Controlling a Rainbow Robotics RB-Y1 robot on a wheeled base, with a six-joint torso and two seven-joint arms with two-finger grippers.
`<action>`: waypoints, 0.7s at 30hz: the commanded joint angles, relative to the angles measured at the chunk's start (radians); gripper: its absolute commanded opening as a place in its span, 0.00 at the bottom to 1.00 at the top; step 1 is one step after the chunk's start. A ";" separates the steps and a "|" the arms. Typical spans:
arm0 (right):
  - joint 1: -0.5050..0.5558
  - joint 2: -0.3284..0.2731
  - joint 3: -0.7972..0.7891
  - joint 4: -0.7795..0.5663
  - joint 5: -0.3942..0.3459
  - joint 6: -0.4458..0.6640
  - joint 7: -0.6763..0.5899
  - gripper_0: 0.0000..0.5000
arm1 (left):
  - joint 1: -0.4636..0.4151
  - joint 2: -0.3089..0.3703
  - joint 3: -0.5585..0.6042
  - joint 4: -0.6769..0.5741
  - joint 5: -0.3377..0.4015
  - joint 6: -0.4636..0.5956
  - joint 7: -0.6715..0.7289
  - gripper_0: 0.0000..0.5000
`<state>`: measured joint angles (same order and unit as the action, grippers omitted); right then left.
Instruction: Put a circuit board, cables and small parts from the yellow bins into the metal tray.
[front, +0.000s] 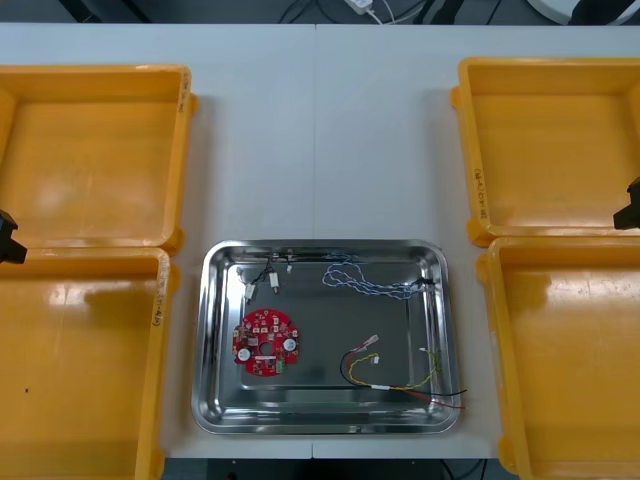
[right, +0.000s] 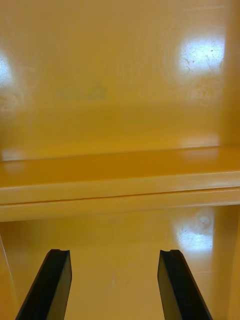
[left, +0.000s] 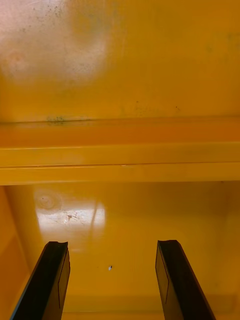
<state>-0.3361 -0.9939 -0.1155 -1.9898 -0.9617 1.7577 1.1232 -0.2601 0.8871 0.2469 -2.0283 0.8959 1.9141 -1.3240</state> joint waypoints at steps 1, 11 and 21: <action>0.006 -0.049 -0.035 -0.009 0.003 -0.007 -0.002 1.00 | 0.013 0.049 0.032 -0.010 0.008 0.006 -0.075 1.00; 0.006 -0.049 -0.035 -0.009 0.003 -0.007 -0.002 1.00 | 0.013 0.049 0.032 -0.010 0.008 0.006 -0.075 1.00; 0.006 -0.049 -0.035 -0.009 0.003 -0.007 -0.002 1.00 | 0.013 0.049 0.032 -0.010 0.008 0.006 -0.075 1.00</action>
<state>-0.3361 -0.9939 -0.1155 -1.9898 -0.9617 1.7577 1.1232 -0.2601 0.8871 0.2469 -2.0283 0.8959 1.9141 -1.3240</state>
